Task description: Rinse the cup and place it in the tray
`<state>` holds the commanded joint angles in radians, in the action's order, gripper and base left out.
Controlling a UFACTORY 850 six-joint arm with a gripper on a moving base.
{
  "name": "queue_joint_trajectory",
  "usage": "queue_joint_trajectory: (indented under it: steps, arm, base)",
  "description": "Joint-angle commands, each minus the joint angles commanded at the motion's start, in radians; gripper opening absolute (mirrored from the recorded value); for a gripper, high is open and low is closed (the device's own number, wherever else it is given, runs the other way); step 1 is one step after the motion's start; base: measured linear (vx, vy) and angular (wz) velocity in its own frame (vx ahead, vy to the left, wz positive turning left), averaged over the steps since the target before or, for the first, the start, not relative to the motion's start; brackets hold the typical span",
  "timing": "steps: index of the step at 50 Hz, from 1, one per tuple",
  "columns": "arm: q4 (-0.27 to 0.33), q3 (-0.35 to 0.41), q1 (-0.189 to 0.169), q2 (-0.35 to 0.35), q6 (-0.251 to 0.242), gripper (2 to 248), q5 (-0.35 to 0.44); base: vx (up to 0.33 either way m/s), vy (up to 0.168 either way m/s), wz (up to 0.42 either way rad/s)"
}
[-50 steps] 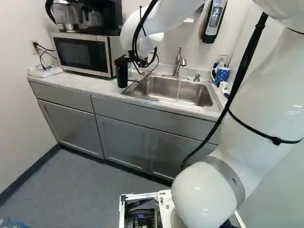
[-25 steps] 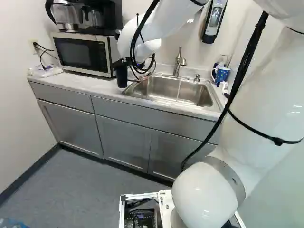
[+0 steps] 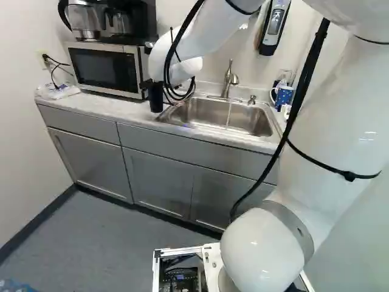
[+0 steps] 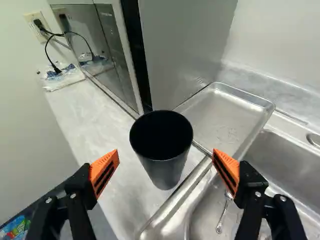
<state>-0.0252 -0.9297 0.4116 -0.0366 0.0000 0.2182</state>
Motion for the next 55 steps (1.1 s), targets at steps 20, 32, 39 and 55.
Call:
queue_joint_trajectory:
  steps: [20,32,39,55]
  arm:
    - [0.000,0.014,0.007,-0.029,0.000,247,0.112]
    - [0.000,0.020,0.007,-0.049,0.000,247,0.170]
    - [0.000,0.025,0.007,-0.059,0.000,247,0.204]
    - [0.000,0.043,0.009,-0.075,0.000,247,0.282]
  base:
    - [0.000,0.000,0.000]
    - [0.000,0.000,0.000]
    - [0.000,0.000,0.000]
    - [0.000,0.000,0.000]
